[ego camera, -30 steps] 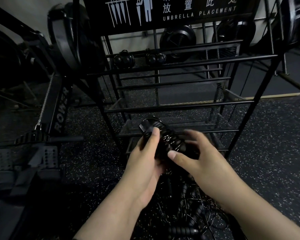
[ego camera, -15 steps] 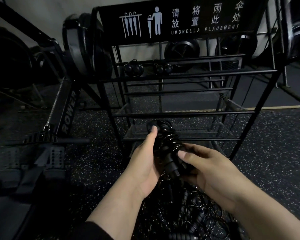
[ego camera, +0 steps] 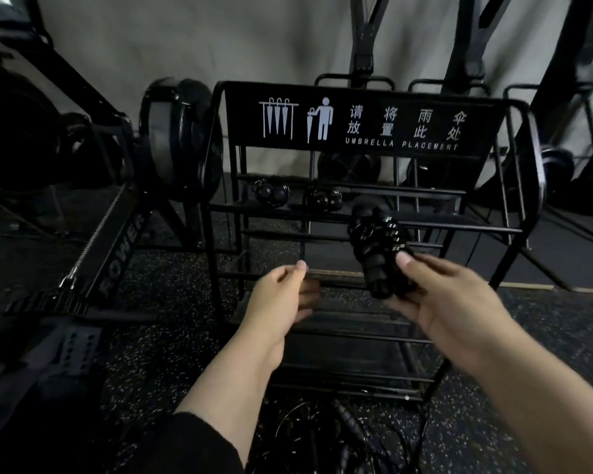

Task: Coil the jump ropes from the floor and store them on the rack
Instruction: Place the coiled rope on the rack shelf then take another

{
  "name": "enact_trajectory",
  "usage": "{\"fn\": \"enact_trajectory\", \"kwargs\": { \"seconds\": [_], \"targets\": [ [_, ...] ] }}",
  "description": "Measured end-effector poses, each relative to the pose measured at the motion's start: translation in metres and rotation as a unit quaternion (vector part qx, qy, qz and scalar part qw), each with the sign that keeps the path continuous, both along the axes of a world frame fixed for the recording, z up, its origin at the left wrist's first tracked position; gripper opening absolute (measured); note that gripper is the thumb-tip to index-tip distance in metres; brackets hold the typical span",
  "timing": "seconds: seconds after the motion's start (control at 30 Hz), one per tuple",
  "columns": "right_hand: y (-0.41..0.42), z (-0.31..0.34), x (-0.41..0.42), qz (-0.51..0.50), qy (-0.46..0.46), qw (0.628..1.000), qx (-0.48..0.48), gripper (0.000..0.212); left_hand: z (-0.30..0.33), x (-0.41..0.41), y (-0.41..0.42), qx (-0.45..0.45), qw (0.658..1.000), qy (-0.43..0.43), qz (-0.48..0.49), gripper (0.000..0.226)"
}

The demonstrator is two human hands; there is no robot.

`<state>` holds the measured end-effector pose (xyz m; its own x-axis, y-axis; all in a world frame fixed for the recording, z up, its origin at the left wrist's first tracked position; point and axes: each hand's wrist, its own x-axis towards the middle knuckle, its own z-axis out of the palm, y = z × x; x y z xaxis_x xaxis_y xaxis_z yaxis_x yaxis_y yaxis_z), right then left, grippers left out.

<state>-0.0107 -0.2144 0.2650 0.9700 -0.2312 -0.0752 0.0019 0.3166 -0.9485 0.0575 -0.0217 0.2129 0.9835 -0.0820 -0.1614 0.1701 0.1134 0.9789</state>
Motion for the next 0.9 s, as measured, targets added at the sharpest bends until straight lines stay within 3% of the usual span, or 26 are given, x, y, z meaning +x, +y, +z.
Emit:
{"fn": "enact_trajectory", "kwargs": {
  "seconds": [0.23,0.43,0.67,0.83,0.9],
  "targets": [
    [-0.038,0.046,0.123,-0.083,-0.015,0.984,-0.155,0.038,-0.003,0.032,0.007,-0.002,0.999,-0.037,0.017,0.023],
    [-0.057,0.040,0.201,-0.106,0.032,0.951,-0.288,0.036,-0.008,0.043,0.009,-0.013,0.999,-0.038,0.026,0.022],
    [-0.075,0.022,0.240,-0.143,0.104,0.871,-0.458,0.038,-0.013,0.048,0.006,-0.019,0.999,-0.039,0.026,0.023],
    [-0.076,0.019,0.242,-0.113,0.105,0.856,-0.493,0.017,-0.016,0.048,-0.002,-0.016,0.999,-0.028,0.018,0.023],
    [-0.078,0.019,0.241,-0.100,0.104,0.840,-0.523,0.024,-0.017,0.048,-0.004,-0.015,0.999,-0.030,0.018,0.023]
  ]
}}
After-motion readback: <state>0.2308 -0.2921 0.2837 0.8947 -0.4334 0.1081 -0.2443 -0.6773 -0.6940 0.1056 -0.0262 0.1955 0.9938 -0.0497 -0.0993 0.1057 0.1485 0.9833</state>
